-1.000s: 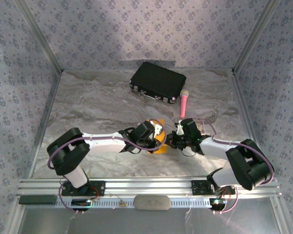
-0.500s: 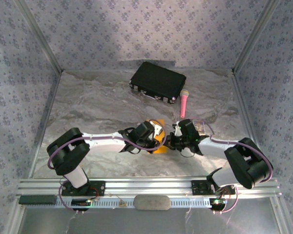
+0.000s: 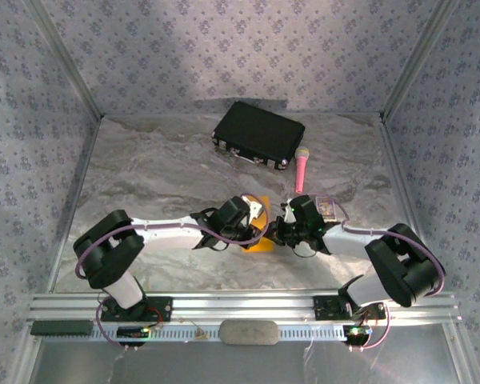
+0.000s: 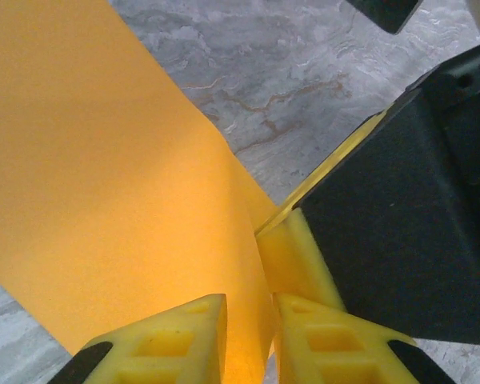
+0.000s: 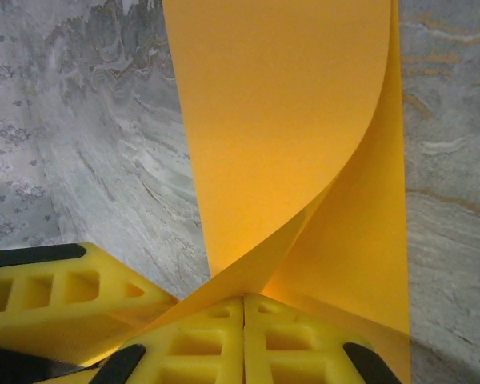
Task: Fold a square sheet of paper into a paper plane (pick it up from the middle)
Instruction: Fold the triangle a second time at the center of the table.
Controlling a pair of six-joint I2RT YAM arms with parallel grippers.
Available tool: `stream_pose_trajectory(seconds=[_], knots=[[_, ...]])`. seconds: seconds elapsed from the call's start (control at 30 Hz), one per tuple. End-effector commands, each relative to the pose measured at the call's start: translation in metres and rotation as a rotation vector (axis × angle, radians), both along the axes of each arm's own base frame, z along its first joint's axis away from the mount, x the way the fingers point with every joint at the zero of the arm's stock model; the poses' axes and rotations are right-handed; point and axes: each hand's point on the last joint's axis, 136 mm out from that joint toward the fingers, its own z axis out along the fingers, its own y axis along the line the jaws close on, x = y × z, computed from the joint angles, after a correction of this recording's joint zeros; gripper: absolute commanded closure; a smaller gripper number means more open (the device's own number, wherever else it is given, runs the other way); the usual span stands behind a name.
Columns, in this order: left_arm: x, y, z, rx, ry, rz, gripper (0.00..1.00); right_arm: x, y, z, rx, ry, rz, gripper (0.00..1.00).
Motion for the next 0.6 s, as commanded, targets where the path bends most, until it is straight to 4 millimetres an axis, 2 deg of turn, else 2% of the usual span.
stream_pose_trajectory(seconds=[0.0,0.57], knots=[[0.002,-0.001,0.010,-0.057,-0.001,0.015,0.78,0.008,-0.001,0.002,0.015,-0.002,-0.041,0.93],[0.013,-0.001,0.020,-0.115,-0.019,0.031,0.75,0.006,-0.002,0.000,0.021,0.010,-0.042,0.93]])
